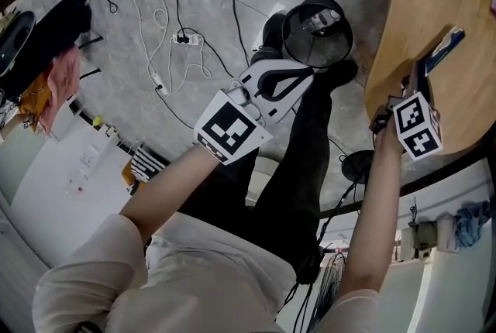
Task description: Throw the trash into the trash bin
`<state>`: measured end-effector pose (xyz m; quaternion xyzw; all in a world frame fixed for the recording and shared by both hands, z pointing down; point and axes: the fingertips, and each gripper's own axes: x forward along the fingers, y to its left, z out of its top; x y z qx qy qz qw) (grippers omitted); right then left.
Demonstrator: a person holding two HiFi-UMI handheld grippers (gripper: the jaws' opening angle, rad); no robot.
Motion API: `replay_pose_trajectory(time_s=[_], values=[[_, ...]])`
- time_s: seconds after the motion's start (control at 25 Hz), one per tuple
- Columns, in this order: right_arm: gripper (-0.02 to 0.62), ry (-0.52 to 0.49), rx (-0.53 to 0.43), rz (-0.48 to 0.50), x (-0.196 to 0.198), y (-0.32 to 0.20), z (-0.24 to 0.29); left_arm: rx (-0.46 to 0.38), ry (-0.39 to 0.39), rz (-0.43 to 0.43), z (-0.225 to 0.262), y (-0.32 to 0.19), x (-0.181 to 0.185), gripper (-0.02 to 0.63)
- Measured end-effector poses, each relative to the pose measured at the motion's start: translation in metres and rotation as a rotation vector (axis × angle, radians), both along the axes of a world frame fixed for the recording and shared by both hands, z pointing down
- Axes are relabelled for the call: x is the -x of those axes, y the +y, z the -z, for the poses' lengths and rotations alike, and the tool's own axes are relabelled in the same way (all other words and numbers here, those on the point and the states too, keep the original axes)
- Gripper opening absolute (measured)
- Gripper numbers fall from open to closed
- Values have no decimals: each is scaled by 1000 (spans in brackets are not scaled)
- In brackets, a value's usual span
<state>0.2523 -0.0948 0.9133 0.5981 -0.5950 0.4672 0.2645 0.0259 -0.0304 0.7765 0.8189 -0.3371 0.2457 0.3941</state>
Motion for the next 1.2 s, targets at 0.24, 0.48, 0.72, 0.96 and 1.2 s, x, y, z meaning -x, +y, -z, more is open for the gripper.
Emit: replay_pose_trajectory(time_s=[0.24, 0.48, 0.72, 0.96, 1.2], values=[[81, -23, -11, 89, 38, 28, 8, 6, -4, 7, -3, 11, 17, 6], [81, -36, -35, 207, 79, 50, 21, 13, -11, 18, -7, 25, 36, 6], [81, -61, -32, 327, 121, 75, 18, 23, -14, 33, -17, 38, 50, 6], [81, -96, 11, 407, 155, 106, 5, 33, -20, 42, -25, 49, 60, 6], [81, -68, 80, 531, 178, 146, -30, 49, -26, 49, -37, 58, 70, 6]])
